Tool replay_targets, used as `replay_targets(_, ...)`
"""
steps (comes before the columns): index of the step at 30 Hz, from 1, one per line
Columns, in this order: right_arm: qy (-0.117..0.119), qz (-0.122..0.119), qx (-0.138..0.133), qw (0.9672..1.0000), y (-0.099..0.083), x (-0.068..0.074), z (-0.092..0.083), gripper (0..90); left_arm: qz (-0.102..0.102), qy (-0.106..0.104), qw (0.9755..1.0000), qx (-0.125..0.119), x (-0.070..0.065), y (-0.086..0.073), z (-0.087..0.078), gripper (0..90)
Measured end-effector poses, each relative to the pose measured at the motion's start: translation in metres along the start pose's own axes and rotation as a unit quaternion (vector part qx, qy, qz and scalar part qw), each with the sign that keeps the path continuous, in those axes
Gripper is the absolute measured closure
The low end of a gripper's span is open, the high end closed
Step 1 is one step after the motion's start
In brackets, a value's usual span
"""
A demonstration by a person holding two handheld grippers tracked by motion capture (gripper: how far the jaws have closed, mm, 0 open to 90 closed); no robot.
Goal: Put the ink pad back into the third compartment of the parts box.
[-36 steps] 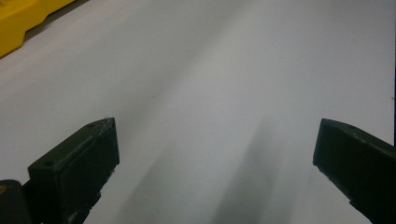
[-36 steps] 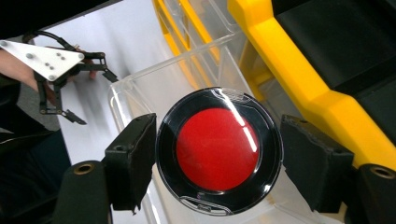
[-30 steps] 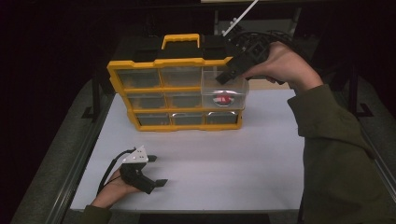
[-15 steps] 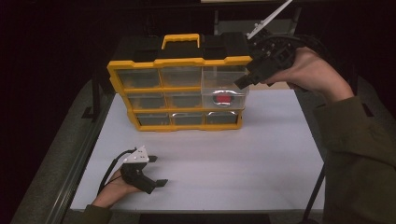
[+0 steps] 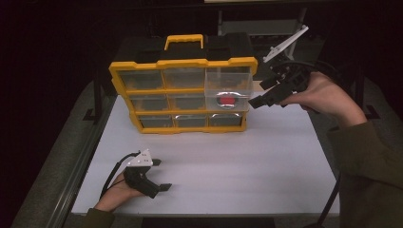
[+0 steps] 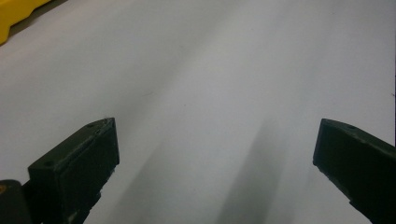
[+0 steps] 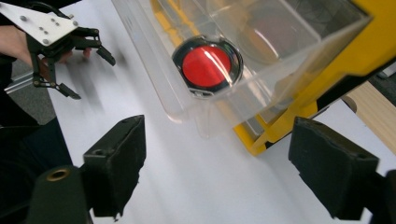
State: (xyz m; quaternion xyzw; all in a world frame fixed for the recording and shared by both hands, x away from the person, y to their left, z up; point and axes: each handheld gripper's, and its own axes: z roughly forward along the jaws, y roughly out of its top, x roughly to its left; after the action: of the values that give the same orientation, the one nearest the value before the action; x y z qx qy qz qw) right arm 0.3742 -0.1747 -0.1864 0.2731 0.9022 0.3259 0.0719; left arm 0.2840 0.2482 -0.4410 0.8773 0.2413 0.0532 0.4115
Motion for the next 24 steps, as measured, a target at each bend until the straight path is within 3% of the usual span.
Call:
replay_targets(17, -0.005, -0.01, -0.014, 0.9998, -0.042, 0.007, 0.031, 13.5, 0.0, -0.001, 1.0, -0.001, 0.0, 0.0, 0.0, 0.0)
replay_targets(24, -0.004, -0.002, -0.011, 0.9999, -0.059, 0.012, 0.05, 13.3, -0.001, 0.0, 1.0, -0.002, 0.0, 0.0, -0.001, 0.0)
